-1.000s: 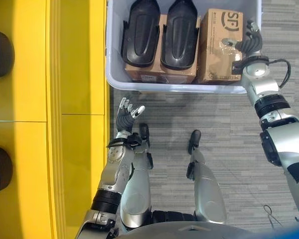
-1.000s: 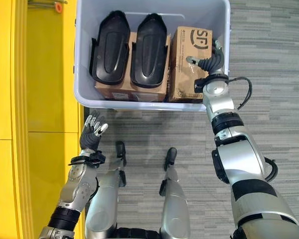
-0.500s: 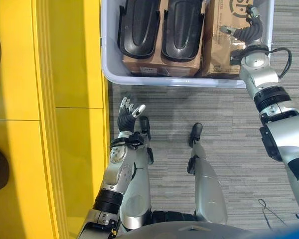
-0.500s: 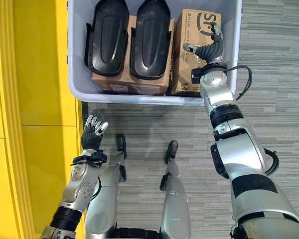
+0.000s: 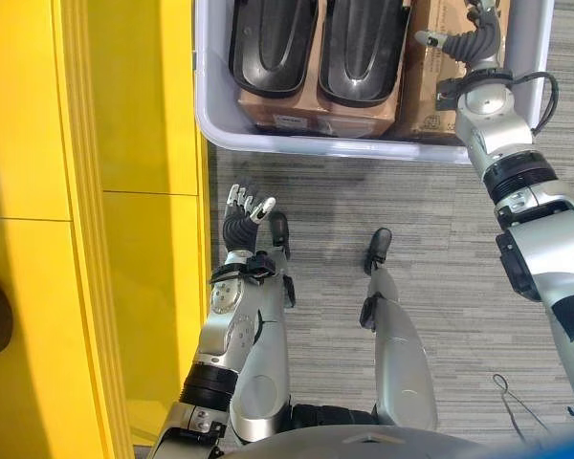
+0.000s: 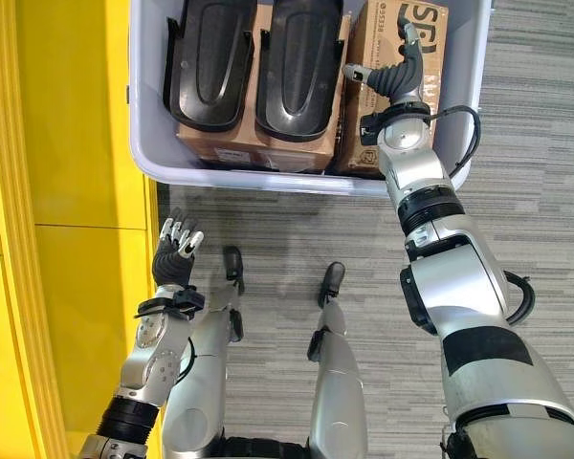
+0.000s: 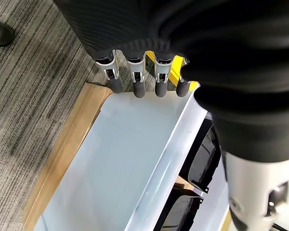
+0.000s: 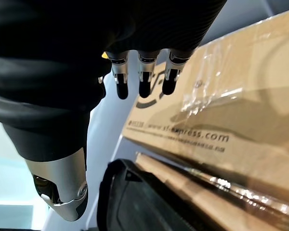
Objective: Move parts from the plastic box to the shelf.
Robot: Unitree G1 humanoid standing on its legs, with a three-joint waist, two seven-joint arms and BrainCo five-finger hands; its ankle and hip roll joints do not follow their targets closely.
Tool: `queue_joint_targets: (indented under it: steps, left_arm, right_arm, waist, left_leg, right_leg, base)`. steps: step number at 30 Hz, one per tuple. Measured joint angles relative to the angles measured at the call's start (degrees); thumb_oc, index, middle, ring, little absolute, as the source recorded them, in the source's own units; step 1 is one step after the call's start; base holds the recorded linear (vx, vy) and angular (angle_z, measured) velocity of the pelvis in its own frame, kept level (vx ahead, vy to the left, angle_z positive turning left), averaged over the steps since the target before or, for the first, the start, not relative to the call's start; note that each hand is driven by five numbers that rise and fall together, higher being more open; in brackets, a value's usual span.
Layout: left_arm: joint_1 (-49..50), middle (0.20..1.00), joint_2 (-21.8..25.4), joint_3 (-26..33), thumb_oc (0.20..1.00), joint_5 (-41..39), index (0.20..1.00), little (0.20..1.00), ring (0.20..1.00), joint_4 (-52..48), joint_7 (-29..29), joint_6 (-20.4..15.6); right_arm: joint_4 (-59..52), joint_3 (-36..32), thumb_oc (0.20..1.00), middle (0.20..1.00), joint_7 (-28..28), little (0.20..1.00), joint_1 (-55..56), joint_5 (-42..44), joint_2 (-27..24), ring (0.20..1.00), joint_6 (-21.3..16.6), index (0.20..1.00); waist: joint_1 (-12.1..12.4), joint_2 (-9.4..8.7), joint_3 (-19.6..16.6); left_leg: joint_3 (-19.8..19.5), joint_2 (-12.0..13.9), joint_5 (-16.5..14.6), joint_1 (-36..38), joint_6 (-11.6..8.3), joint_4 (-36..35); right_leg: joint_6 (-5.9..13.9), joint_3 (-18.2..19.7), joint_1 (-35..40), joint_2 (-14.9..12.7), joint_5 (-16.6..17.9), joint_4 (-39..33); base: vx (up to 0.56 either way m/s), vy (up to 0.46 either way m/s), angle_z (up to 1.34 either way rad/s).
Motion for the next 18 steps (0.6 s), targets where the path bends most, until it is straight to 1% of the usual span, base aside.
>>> queue_joint_targets:
  steps: [2,5,8,15,18]
  left_arm:
    - [0.0,1.0,0.0,-0.06,1.0,0.0,1.0,1.0,1.0,0.0,0.16,-0.3]
    - [0.0,1.0,0.03,-0.02,1.0,0.0,1.0,1.0,1.0,-0.02,0.87,-0.42]
    - [0.02,1.0,-0.08,-0.01,1.0,-0.08,1.0,1.0,1.0,-0.41,0.97,-0.44]
    - [-0.02,1.0,-0.1,0.22,1.0,-0.8,1.0,1.0,1.0,-0.43,1.73,-0.63]
    - [-0.02,1.0,-0.09,0.2,1.0,-1.23,1.0,1.0,1.0,-0.43,1.76,-0.68]
  right_arm:
    - [-0.01,0.28,1.0,1.0,-0.02,1.0,-0.06,0.0,0.13,1.0,0.0,1.0]
    - [0.0,0.44,1.0,1.0,-0.15,1.0,-0.19,0.0,1.76,1.0,-0.02,1.0]
    - [0.03,0.5,1.0,1.0,-0.46,1.0,-0.48,0.01,2.2,1.0,-0.05,1.0]
    - [-0.47,0.47,1.0,1.0,-0.9,1.0,-0.67,0.11,4.26,1.0,-0.06,1.0]
    - [-0.47,0.46,1.0,1.0,-0.97,1.0,-0.67,0.13,4.35,1.0,-0.06,1.0]
  waist:
    - [0.02,-0.02,-0.01]
    - [-0.22,-0.09,-0.05]
    - [-0.23,-0.16,-0.07]
    - [-0.26,-0.21,-0.07]
    - [-0.29,-0.21,-0.07]
  left_leg:
    - [-0.01,-0.01,0.0,-0.04,0.0,0.0]
    - [-0.11,0.0,0.0,-0.56,0.0,0.13]
    - [-0.53,-0.06,0.03,-2.59,0.04,0.64]
    - [-0.89,-0.09,0.03,-2.95,0.05,0.91]
    - [-1.37,-0.07,0.02,-3.48,0.05,1.44]
  right_leg:
    - [0.0,0.0,-0.02,-0.02,0.0,0.01]
    - [0.0,-0.04,-0.47,0.0,0.01,0.03]
    - [0.07,-0.27,-2.06,-0.04,0.26,0.06]
    - [0.08,-0.42,-2.14,-0.04,0.26,0.06]
    - [0.09,-0.86,-2.15,-0.02,0.27,0.13]
  base:
    - [0.0,0.0,0.0]
    - [0.0,0.009,0.01]
    - [0.0,0.01,0.03]
    - [0.0,0.0,0.0]
    - [-0.01,0.01,0.05]
